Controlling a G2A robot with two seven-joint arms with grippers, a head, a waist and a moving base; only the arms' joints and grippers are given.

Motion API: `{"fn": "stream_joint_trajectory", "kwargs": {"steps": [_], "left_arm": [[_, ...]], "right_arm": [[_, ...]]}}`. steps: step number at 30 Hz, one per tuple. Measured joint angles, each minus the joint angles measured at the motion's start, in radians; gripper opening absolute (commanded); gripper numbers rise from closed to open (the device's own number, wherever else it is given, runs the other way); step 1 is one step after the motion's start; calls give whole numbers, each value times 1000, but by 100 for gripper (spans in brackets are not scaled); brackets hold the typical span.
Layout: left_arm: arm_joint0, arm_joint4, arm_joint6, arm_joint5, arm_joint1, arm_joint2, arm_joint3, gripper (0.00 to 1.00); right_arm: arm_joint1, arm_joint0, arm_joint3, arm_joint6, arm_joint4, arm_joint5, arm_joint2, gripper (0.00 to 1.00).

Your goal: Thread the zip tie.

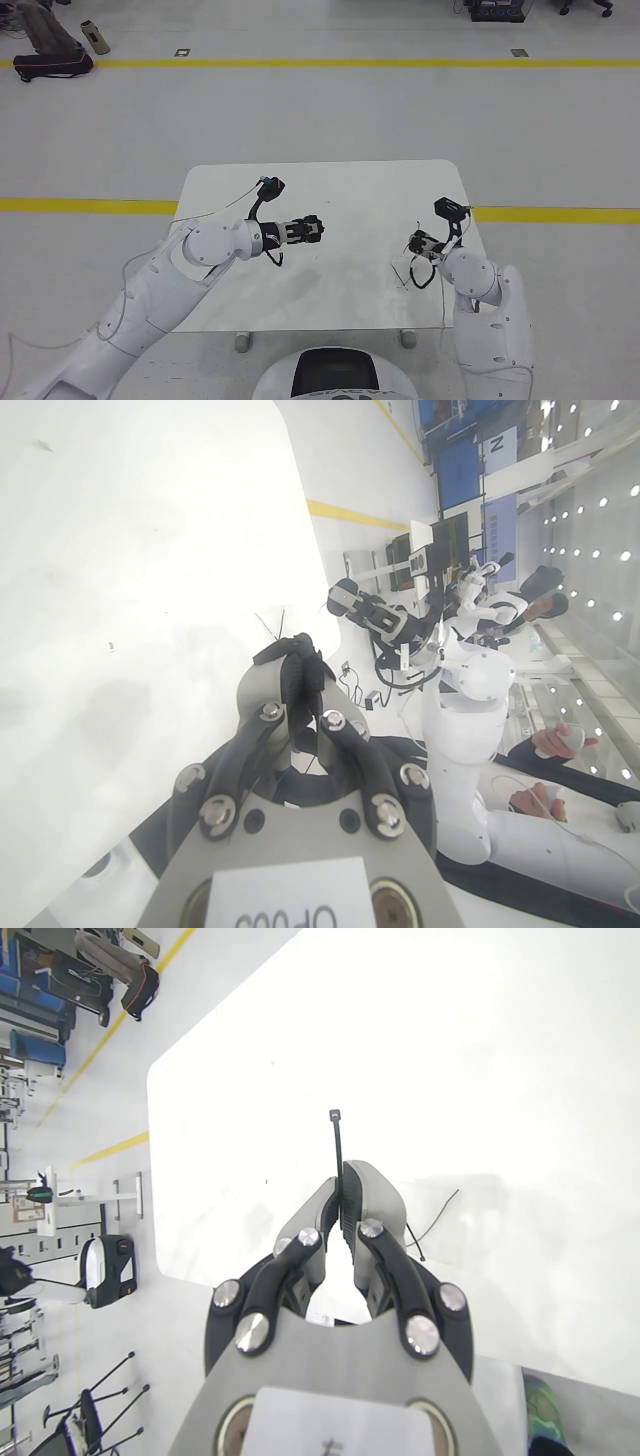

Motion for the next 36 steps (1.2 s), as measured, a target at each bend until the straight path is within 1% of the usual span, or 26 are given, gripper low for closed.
{"fn": "stream_joint_trajectory", "kwargs": {"steps": [1,3,4,5,7,8,11,12,17,23,31,32,34,36], "left_arm": [[0,0,0,0,0,0,0,0],[0,0,0,0,0,0,0,0],[0,0,0,0,0,0,0,0],[0,0,0,0,0,0,0,0],[0,0,0,0,0,0,0,0],[0,0,0,0,0,0,0,0],[0,0,0,0,0,0,0,0],[0,0,0,0,0,0,0,0],[0,0,0,0,0,0,0,0],[0,0,0,0,0,0,0,0],[0,0,0,0,0,0,0,0],[0,0,0,0,0,0,0,0],[0,-1,0,0,0,0,0,0],[3,-16,-5,-1,-2,3,-1,0]], "right_arm": [[1,-2,3,-13,21,-19,1,0],[7,-2,7,-28,103,-78,22,0],[10,1,10,-26,148,-110,37,0],[16,8,20,-18,211,-154,59,0],[24,25,46,11,305,-221,91,0],[31,40,69,33,361,-263,111,0],[48,80,133,91,494,-356,152,0],[54,93,151,114,533,-371,161,0],[90,153,211,228,713,-372,178,0],[129,204,258,339,885,-372,166,0],[130,204,259,339,887,-372,167,0],[130,199,249,333,892,-372,158,0],[132,180,209,311,894,-372,126,0],[140,159,166,270,896,-372,103,0]]}}
